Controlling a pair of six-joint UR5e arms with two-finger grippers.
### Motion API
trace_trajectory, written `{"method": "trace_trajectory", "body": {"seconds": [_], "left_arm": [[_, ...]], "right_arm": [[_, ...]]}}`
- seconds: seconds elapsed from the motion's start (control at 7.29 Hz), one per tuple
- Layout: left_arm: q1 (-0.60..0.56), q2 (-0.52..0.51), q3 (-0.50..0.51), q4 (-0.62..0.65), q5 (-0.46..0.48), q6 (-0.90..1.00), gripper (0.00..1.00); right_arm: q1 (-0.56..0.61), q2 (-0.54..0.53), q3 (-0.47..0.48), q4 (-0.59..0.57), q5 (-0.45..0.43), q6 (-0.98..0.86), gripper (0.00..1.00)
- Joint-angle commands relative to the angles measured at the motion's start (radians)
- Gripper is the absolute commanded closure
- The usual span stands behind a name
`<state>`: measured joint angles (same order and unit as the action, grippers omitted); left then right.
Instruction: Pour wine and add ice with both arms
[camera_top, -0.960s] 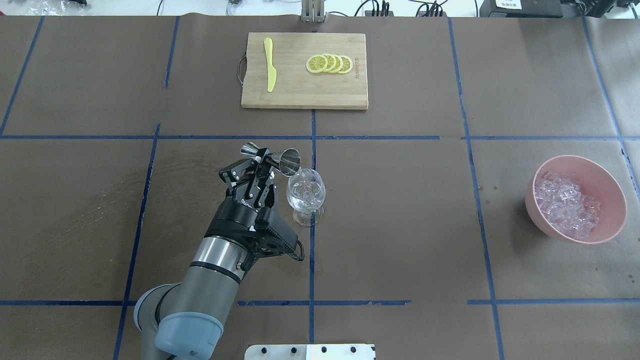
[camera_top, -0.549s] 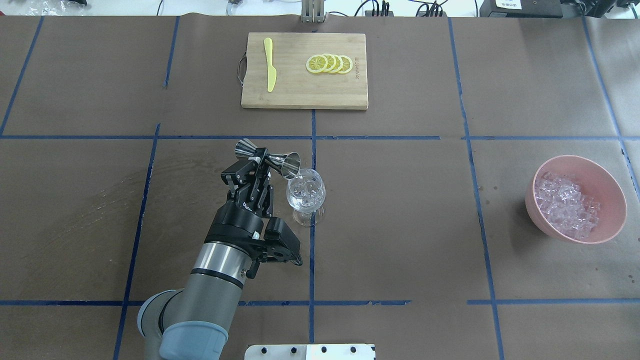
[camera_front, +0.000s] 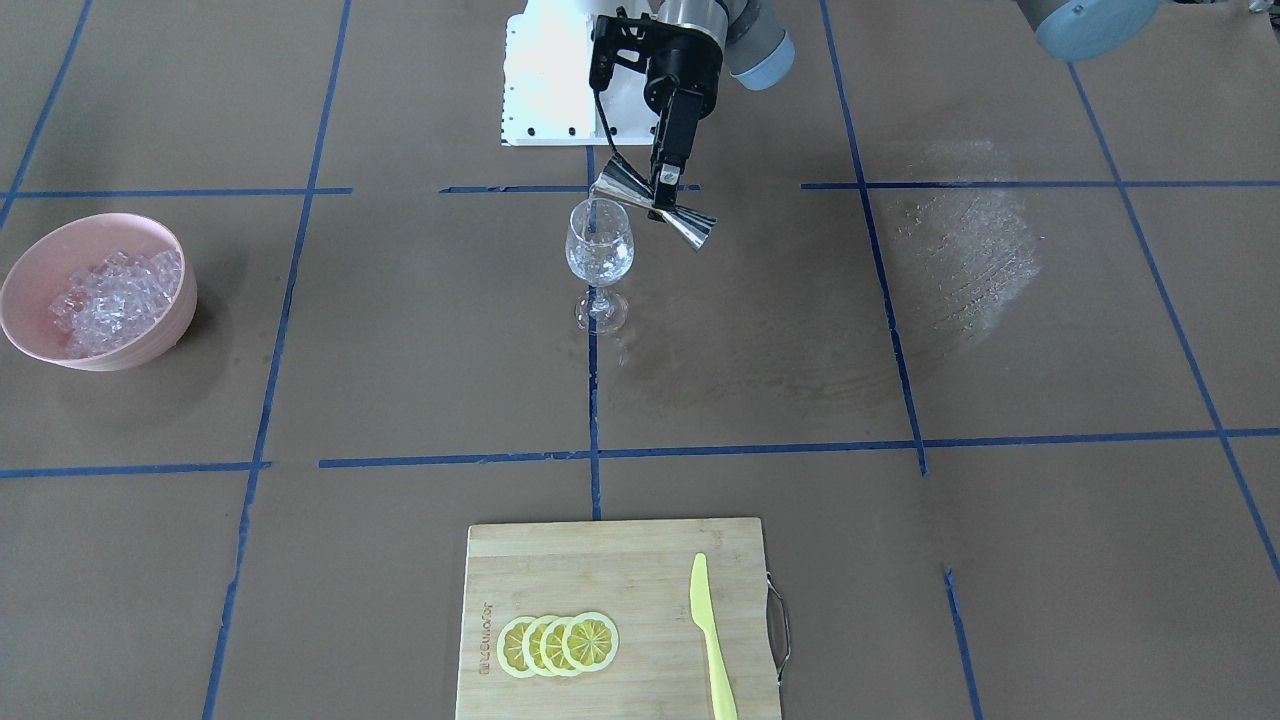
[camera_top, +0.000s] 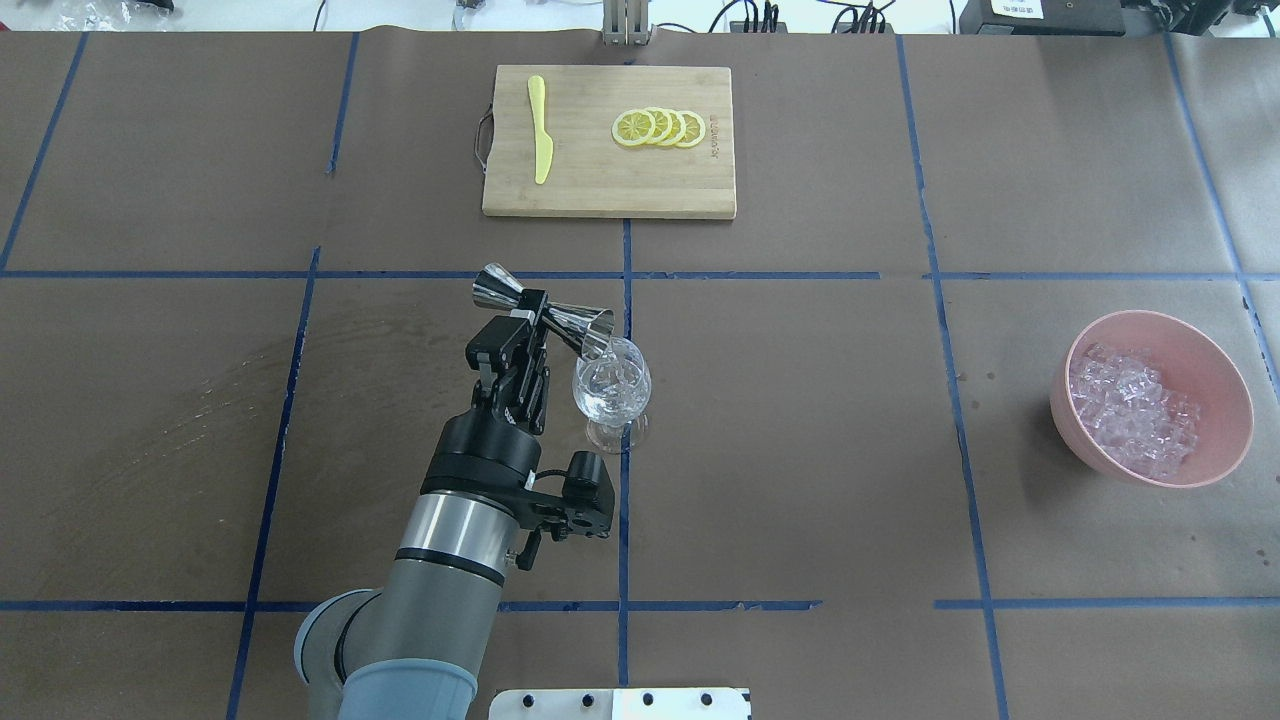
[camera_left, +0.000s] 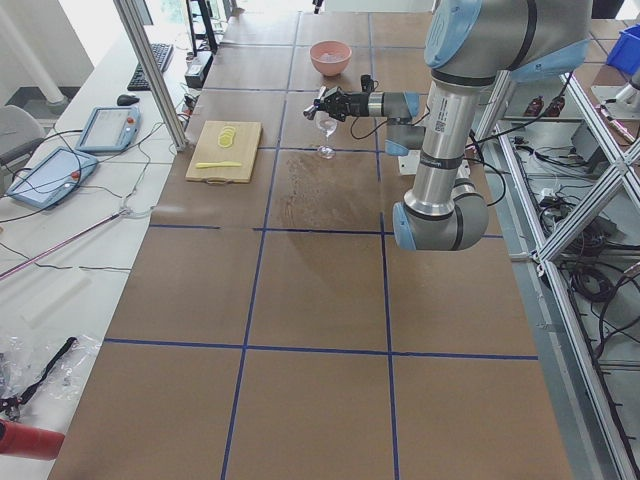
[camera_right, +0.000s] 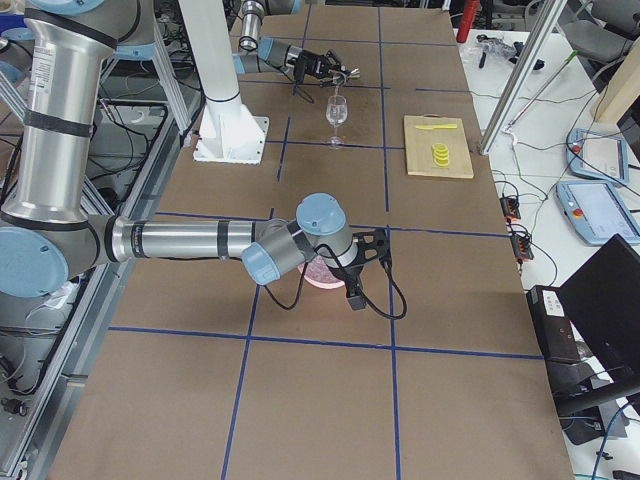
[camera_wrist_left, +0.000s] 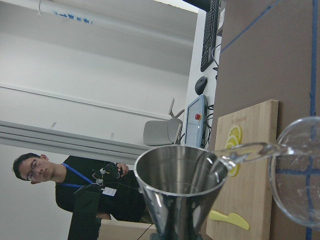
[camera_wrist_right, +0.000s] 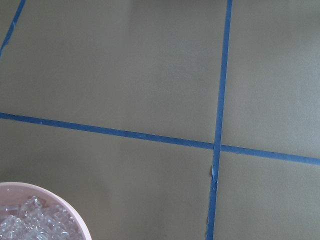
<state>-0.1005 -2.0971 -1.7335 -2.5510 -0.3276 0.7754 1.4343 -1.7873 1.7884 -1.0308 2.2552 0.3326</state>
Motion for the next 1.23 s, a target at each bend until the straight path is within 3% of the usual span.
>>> {"method": "trace_trajectory", "body": {"seconds": [0.0,0.82,1.1], "left_arm": [[0.001,-0.02,0.0,0.009,0.051,0.096,1.0],[0.001,-0.023,-0.003,0.003,0.047,0.098,1.0],[-0.014,-0.009,-0.005,-0.095,-0.02,0.09,1.0]], "right_arm": [[0.006,0.0,-0.012,0.0,0.0,0.0,0.0],[0.012,0.0,-0.024,0.002,0.0,0.0,0.0],[0.012,0.002,-0.03,0.002,0.0,0.0,0.0]]}}
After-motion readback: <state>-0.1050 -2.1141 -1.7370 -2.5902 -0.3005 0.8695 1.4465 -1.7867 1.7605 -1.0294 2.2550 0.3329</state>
